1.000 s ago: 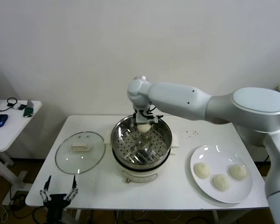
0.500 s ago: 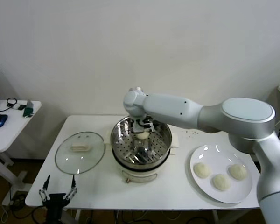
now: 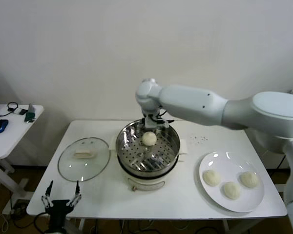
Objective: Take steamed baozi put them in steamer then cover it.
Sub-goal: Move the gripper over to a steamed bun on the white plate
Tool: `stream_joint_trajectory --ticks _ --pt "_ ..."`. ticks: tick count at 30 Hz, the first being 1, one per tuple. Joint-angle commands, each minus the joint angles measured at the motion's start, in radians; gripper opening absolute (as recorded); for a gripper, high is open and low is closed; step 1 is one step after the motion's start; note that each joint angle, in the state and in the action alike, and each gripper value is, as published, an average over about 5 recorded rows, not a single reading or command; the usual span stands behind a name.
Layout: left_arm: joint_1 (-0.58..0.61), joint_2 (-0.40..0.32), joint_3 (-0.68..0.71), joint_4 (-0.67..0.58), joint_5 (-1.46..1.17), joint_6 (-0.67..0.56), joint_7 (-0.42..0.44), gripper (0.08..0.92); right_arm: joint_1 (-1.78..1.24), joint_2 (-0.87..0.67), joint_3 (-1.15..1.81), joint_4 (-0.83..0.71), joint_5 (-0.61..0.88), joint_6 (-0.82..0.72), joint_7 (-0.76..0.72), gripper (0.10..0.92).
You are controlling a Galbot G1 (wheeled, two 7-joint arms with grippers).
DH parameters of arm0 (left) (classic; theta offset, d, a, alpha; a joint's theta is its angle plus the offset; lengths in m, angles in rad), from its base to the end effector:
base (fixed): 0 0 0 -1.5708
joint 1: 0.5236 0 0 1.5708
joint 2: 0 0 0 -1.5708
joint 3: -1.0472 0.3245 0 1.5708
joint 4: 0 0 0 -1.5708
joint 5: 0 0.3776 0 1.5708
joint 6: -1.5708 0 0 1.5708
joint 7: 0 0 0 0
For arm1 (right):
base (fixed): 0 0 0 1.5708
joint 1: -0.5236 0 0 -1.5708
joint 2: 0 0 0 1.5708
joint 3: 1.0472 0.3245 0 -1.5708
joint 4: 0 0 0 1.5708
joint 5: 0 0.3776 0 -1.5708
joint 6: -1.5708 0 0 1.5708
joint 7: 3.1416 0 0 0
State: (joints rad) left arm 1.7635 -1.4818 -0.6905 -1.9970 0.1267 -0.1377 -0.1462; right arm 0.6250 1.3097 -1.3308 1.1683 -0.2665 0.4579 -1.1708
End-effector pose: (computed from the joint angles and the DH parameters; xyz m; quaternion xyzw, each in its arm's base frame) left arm 0.1489 0.0719 -0.3453 0.0990 -0.9813 -0.1519 0.0643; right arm 0.5496 0.2003 -0.0418 0.5882 -0.0395 0.8062 0.0509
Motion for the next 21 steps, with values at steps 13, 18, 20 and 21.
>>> stream_joint_trajectory --ticks 13,18,20,21 --pt "-0.005 0.007 0.018 -0.01 0.001 0.004 0.01 0.823 0.243 -0.658 -0.355 0.369 0.82 -0.829 0.264 0.823" --pt "-0.001 0.008 0.017 -0.008 0.002 0.003 0.01 0.823 0.189 -0.729 -0.392 0.371 0.733 -0.79 0.203 0.823" --pt "0.002 0.007 0.016 -0.008 0.002 0.002 0.01 0.823 0.15 -0.741 -0.389 0.361 0.686 -0.767 0.175 0.823" --pt "0.004 0.007 0.015 -0.008 0.002 0.001 0.01 0.823 0.125 -0.745 -0.381 0.354 0.666 -0.759 0.166 0.823"
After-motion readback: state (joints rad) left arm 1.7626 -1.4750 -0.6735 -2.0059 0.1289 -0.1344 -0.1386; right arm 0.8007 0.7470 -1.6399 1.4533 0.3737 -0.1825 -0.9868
